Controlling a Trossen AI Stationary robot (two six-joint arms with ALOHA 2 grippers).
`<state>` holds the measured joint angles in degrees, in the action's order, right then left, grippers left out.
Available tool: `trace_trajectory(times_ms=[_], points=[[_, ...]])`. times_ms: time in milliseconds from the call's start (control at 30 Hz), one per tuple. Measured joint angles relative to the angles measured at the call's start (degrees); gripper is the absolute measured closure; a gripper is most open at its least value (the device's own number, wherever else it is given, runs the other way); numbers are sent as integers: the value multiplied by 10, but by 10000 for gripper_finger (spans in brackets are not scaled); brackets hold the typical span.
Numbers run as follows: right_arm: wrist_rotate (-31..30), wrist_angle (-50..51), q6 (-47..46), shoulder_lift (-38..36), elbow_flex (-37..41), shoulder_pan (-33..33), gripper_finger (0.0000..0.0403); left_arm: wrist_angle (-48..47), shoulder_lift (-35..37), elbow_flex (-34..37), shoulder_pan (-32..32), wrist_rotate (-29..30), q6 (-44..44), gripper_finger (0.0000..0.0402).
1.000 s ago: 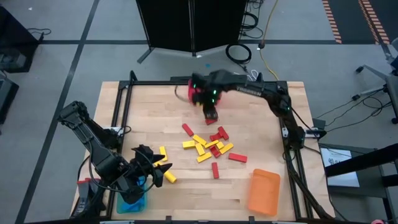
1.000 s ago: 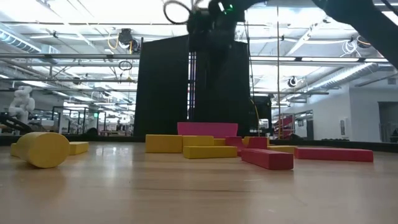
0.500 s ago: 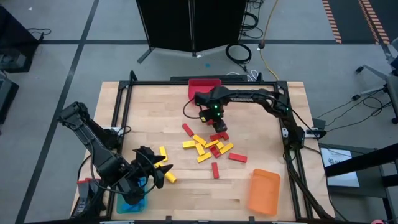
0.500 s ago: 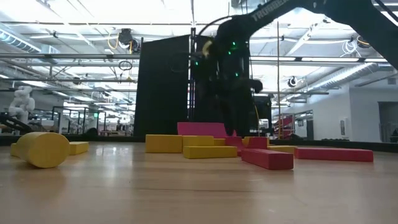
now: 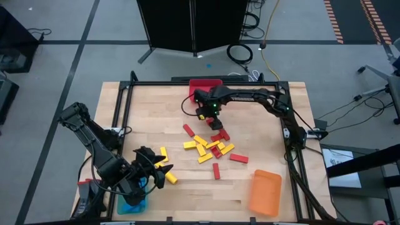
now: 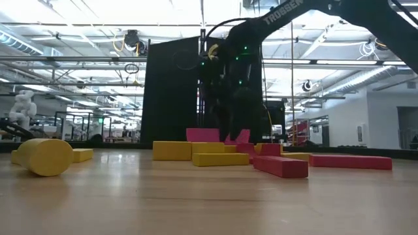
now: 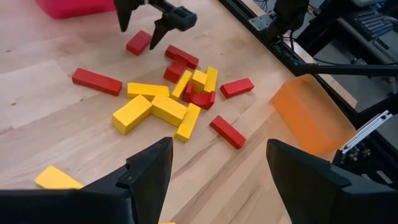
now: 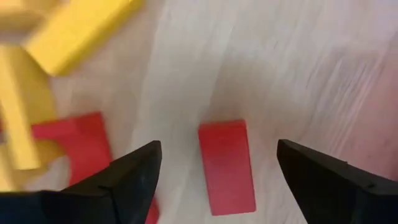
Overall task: Sort blocks
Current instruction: Put the red block into the red bin
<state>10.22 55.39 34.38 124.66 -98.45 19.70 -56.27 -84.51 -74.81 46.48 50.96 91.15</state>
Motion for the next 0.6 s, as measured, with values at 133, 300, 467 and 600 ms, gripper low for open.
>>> trace_trajectory(times_ms=[133,300,467,600], points=[[-13,5,4,30,3,1,87,0,0,0,0,1,0,137],[-61,-2,0,53,0,-4,115,0,0,0,0,1,0,137],[-103,-9,-20,60,4,-20,220,-2,0,0,0,2,0,137],[-103,-17,-51,60,9,-20,295,-3,0,0,0,3,0,137]])
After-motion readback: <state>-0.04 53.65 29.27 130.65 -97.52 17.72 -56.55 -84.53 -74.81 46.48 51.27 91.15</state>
